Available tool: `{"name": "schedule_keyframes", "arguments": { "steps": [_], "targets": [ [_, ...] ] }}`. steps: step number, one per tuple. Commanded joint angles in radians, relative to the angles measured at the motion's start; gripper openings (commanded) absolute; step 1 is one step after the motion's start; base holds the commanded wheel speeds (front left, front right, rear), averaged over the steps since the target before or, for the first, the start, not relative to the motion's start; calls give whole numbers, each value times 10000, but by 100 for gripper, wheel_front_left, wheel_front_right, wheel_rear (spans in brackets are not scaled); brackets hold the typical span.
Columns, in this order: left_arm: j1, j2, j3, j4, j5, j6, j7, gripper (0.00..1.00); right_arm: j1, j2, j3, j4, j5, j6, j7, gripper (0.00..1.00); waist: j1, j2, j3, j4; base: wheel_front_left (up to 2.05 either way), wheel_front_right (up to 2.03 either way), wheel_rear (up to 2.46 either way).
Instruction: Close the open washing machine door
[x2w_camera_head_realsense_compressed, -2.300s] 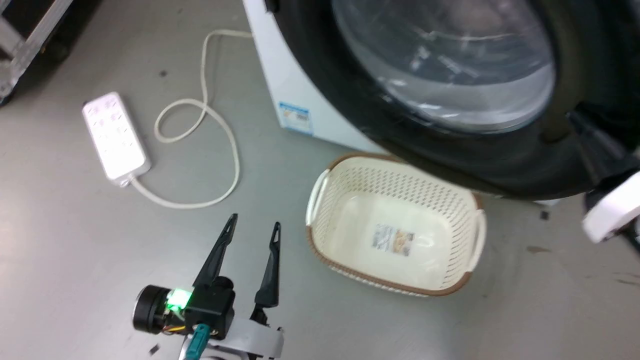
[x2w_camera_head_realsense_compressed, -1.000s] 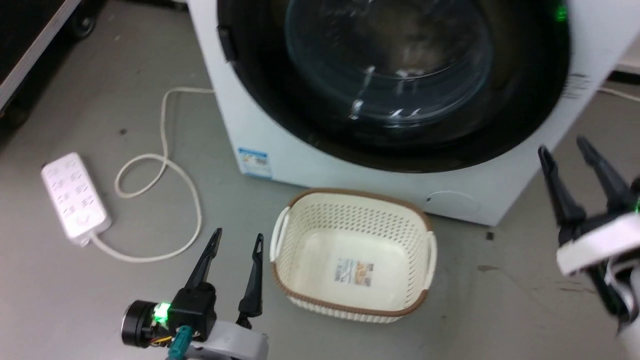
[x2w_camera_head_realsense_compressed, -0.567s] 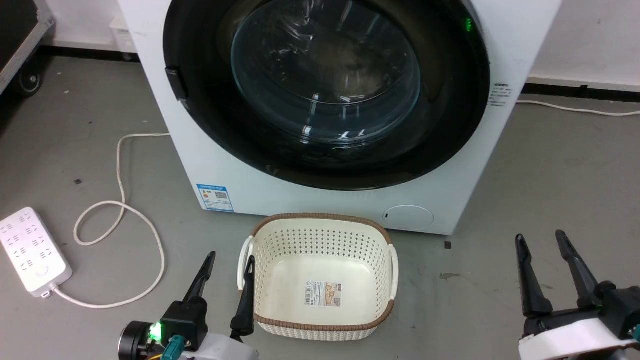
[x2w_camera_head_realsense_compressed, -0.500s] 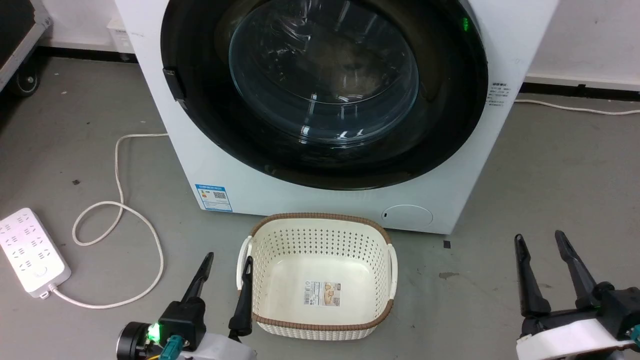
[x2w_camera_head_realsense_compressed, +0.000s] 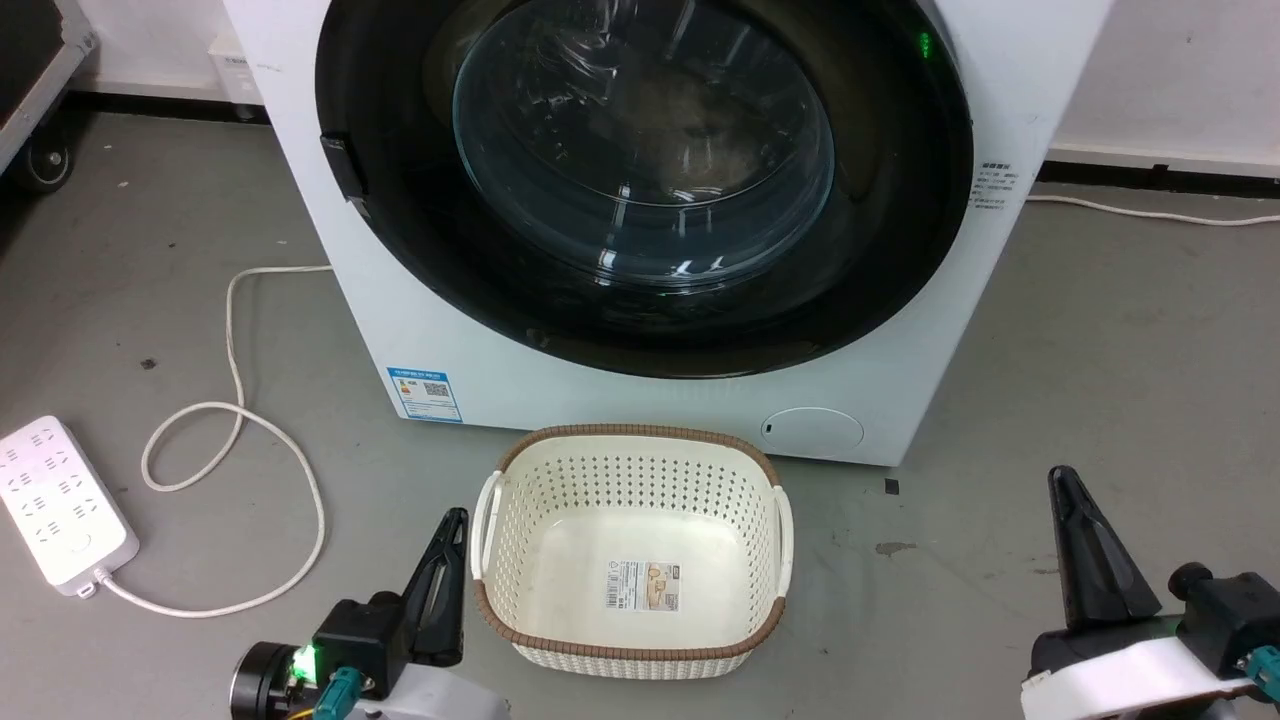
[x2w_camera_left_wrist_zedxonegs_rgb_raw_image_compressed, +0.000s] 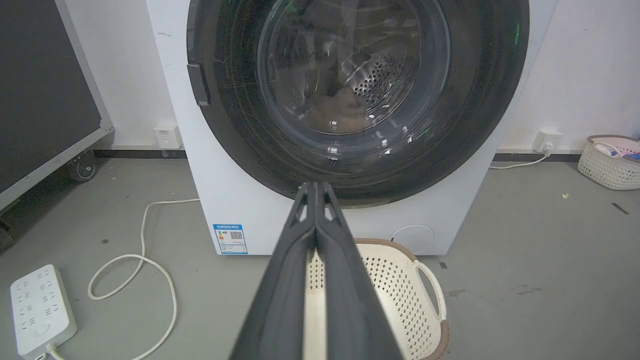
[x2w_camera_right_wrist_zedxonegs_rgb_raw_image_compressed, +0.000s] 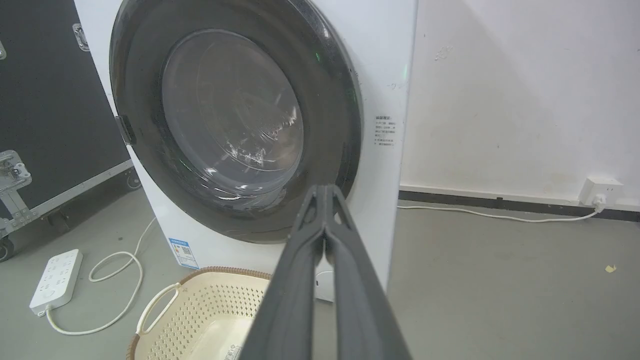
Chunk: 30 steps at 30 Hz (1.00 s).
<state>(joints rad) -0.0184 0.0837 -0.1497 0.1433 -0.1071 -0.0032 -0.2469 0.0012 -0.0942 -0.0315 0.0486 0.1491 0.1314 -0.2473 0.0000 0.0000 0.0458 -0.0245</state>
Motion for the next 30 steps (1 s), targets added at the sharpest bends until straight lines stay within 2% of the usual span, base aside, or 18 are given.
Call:
{"name": "schedule_keyframes", "arguments": {
  "steps": [1,30],
  "targets": [
    [11,-14,57,-68,58,2,56,0,0,25,5,-28,-84,0,51,0,0,0,-8,5,0,0,0],
    [55,-95,423,-415,315,9,670,0,-3,131,84,-144,-441,-2,667,0,0,0,-123,66,0,0,0]
  ]
}}
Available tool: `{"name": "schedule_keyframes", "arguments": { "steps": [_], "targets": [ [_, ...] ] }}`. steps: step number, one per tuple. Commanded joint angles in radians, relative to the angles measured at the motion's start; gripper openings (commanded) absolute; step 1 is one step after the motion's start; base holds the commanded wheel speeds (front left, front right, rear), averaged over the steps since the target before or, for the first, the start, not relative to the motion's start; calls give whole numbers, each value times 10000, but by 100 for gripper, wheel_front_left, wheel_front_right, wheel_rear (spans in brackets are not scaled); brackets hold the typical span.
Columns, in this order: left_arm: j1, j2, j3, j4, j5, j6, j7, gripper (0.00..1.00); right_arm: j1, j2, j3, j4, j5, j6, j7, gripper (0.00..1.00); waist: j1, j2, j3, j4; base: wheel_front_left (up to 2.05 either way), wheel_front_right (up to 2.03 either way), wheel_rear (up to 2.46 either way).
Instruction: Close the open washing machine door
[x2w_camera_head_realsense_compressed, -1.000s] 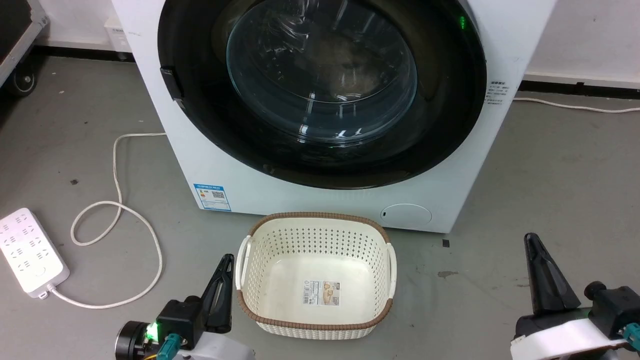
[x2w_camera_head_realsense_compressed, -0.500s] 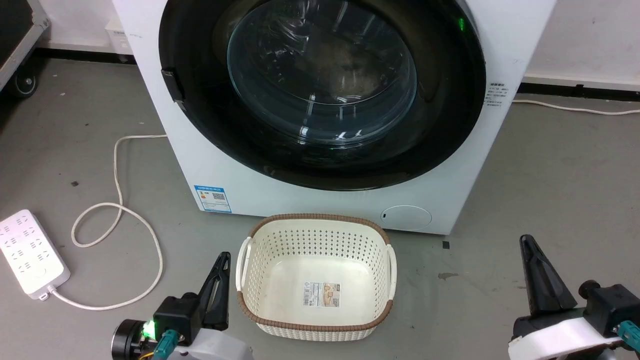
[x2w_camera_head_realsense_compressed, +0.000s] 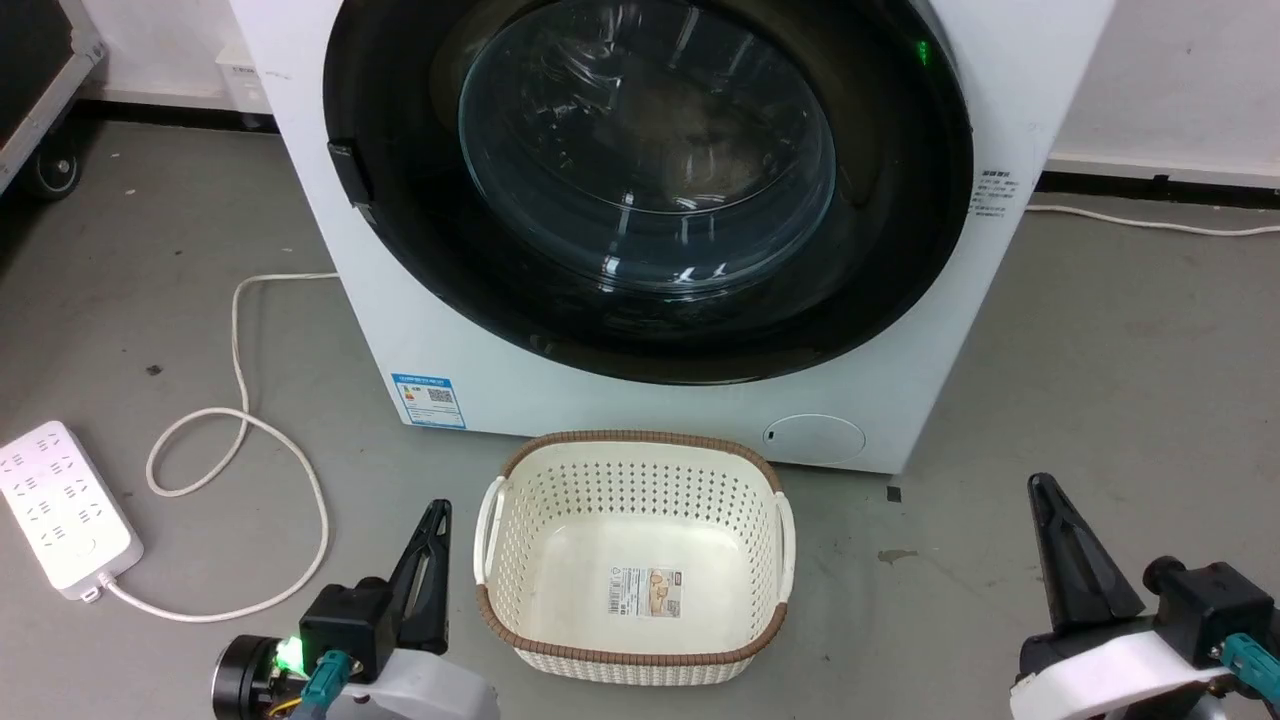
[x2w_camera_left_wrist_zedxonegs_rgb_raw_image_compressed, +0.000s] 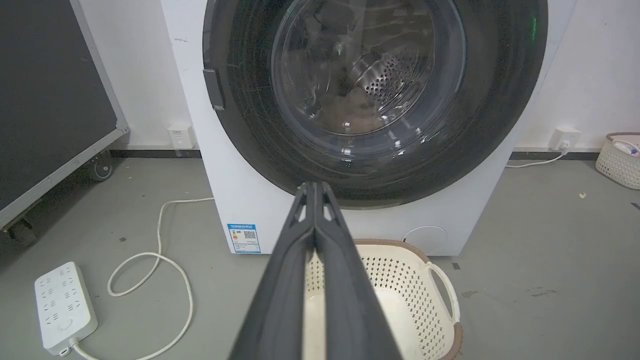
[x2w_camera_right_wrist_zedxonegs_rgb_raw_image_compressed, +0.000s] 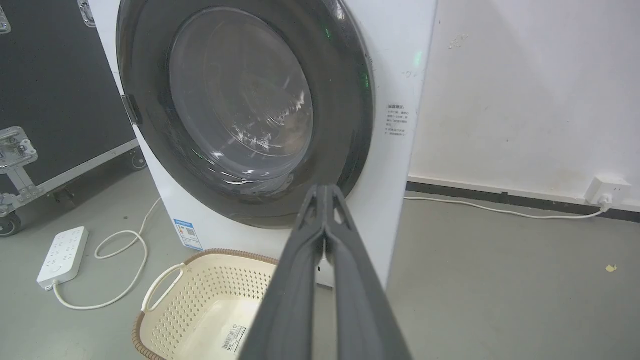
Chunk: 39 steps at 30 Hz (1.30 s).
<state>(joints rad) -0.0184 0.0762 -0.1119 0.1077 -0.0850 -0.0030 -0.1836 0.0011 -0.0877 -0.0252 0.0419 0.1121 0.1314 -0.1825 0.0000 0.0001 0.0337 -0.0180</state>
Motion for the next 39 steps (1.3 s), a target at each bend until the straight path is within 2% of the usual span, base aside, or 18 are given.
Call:
{"name": "schedule_keyframes", "arguments": {
  "steps": [1,39],
  "targets": [
    [56,-23,57,-70,103,8,58,0,-2,69,24,-81,-83,-2,39,0,0,-1,-5,3,0,0,0],
    [112,-127,521,-510,430,17,834,0,-6,203,123,-229,-536,-5,819,0,0,-1,-150,80,0,0,0]
  ]
}}
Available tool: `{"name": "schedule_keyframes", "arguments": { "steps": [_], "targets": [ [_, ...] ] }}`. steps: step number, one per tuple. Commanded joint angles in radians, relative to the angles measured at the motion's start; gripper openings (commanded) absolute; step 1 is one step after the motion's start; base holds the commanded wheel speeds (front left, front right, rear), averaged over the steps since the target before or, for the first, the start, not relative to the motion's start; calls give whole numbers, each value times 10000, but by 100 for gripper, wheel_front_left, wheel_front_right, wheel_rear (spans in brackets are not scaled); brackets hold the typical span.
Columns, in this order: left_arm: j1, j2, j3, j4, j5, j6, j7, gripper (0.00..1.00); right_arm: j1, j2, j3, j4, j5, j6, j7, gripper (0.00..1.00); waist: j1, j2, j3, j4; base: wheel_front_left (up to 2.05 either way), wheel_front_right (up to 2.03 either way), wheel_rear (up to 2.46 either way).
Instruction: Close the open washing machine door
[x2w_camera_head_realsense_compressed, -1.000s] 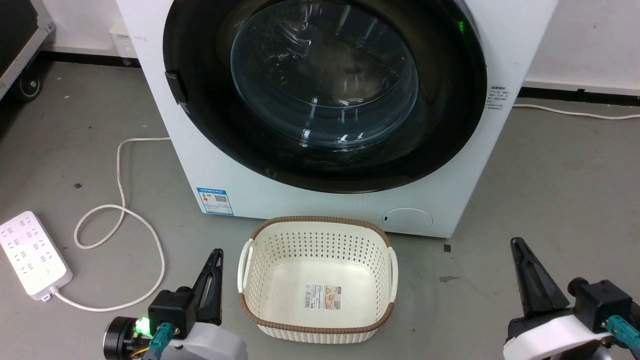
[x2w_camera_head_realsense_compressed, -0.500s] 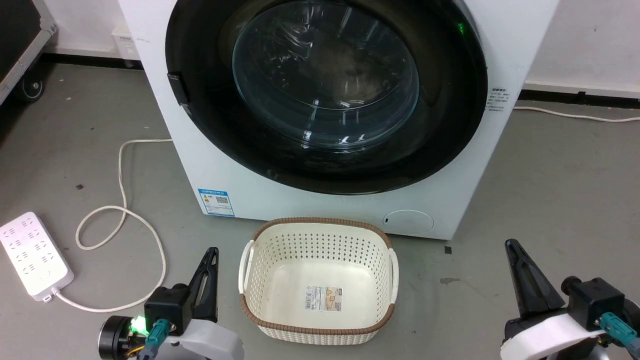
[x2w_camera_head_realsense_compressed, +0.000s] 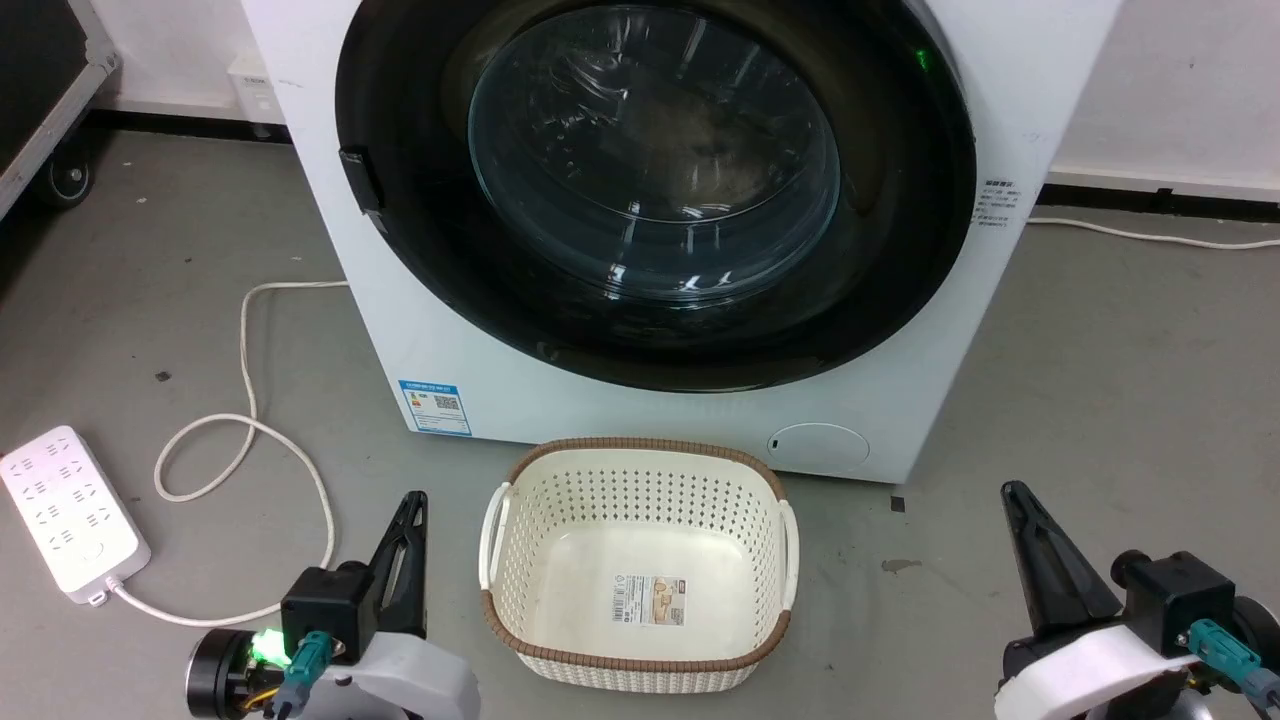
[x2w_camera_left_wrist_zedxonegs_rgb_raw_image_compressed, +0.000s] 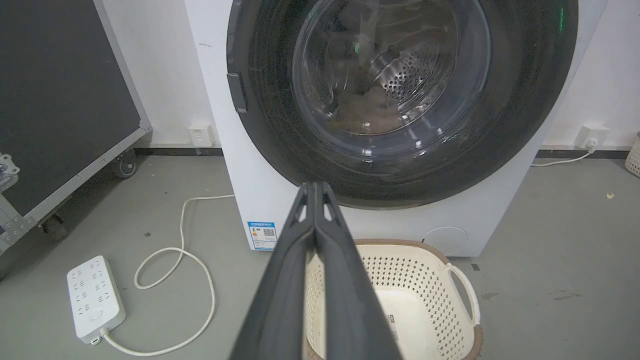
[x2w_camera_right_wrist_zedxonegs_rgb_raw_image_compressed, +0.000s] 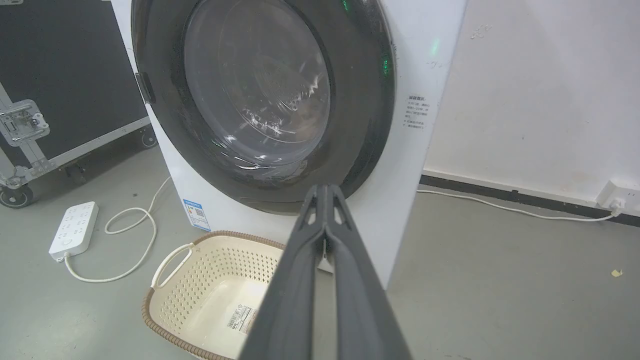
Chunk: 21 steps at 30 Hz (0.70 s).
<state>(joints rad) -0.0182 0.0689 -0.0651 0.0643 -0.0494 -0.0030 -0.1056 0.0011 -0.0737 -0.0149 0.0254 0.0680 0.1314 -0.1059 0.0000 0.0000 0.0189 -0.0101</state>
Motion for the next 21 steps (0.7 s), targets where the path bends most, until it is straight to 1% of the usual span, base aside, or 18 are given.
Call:
{"name": "schedule_keyframes", "arguments": {
  "steps": [1,21],
  "targets": [
    [111,-56,65,-88,82,18,74,0,-6,66,22,-68,-107,-5,74,0,0,0,-6,4,0,0,0],
    [141,-111,309,-319,253,23,483,0,-8,136,75,-145,-346,-6,485,0,0,0,-83,44,0,0,0]
  ]
}}
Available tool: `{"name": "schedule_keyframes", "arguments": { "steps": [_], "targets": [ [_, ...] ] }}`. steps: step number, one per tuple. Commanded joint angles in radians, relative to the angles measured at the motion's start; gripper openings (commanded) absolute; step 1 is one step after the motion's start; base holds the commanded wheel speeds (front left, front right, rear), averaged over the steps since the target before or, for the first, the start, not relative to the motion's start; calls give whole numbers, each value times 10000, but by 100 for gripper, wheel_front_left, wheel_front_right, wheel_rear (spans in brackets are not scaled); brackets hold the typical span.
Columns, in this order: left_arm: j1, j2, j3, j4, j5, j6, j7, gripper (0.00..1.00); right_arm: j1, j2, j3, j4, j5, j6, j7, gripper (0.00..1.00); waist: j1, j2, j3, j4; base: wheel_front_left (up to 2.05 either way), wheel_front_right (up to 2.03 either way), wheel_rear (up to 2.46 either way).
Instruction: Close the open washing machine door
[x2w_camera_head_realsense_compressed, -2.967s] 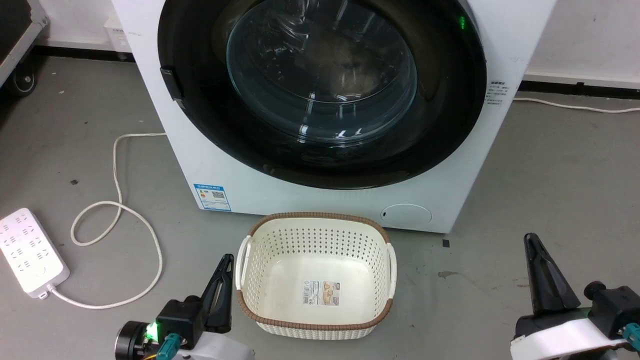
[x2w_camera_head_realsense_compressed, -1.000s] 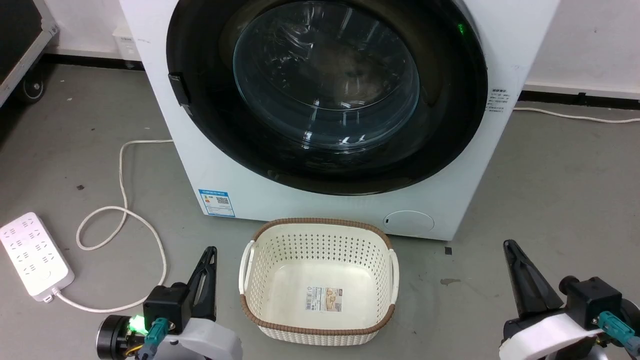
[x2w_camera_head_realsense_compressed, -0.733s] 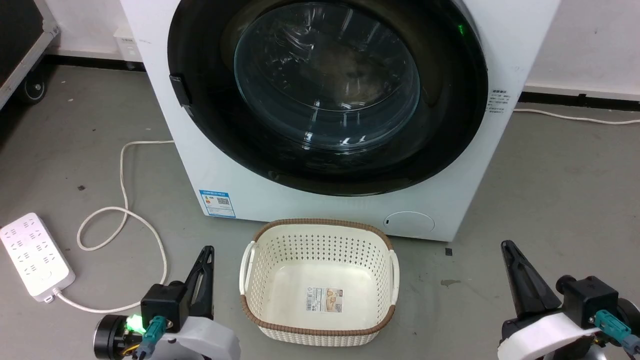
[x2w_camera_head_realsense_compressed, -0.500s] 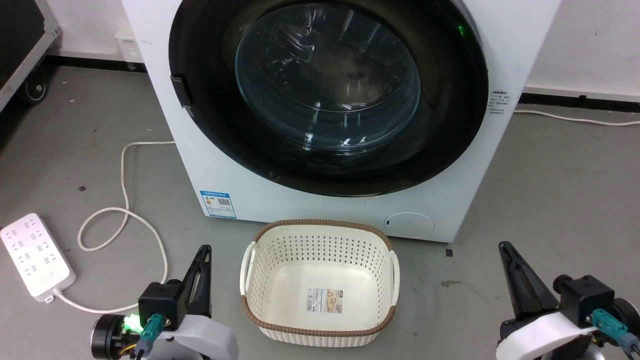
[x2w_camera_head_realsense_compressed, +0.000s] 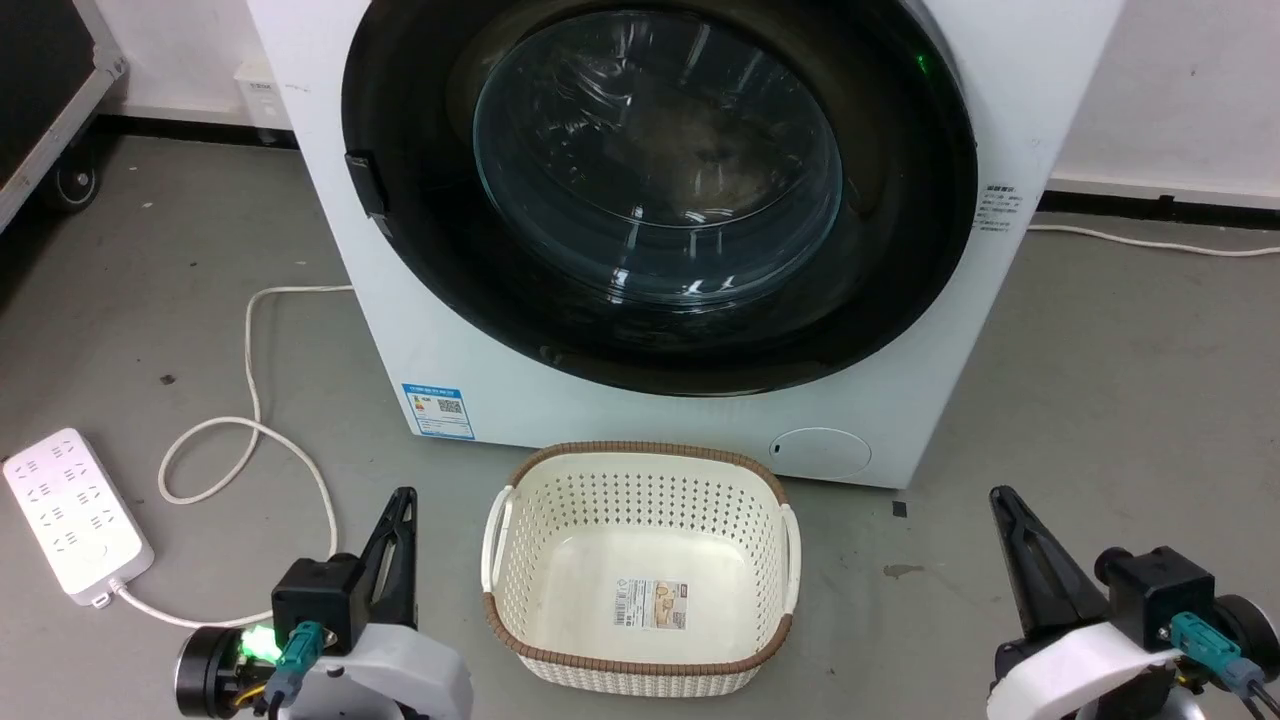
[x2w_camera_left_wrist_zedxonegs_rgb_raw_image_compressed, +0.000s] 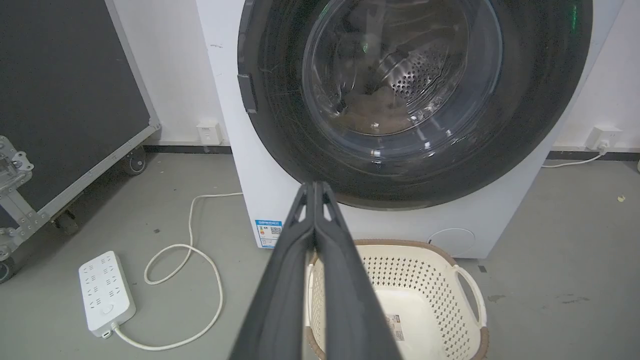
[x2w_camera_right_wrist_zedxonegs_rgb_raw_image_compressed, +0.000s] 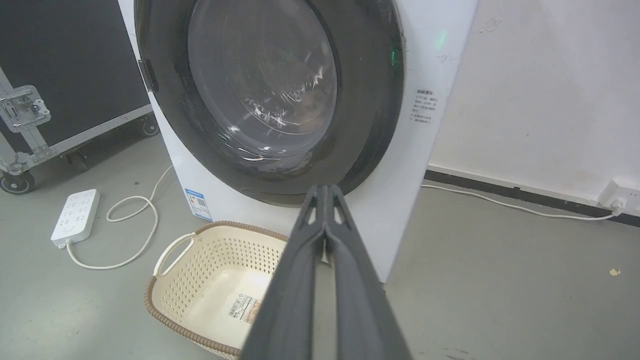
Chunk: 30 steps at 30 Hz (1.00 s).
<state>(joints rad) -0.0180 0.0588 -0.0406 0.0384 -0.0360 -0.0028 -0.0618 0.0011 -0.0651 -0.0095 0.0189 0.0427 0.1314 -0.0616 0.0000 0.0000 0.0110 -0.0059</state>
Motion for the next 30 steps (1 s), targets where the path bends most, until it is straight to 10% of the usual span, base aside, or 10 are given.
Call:
{"name": "schedule_keyframes", "arguments": {
  "steps": [1,30],
  "targets": [
    [140,-12,76,-72,128,21,66,0,-8,54,24,-84,-105,-6,62,0,0,0,-7,4,0,0,0],
    [180,-85,406,-384,360,28,618,0,-11,149,95,-189,-427,-7,616,0,0,0,-110,59,0,0,0]
  ]
}}
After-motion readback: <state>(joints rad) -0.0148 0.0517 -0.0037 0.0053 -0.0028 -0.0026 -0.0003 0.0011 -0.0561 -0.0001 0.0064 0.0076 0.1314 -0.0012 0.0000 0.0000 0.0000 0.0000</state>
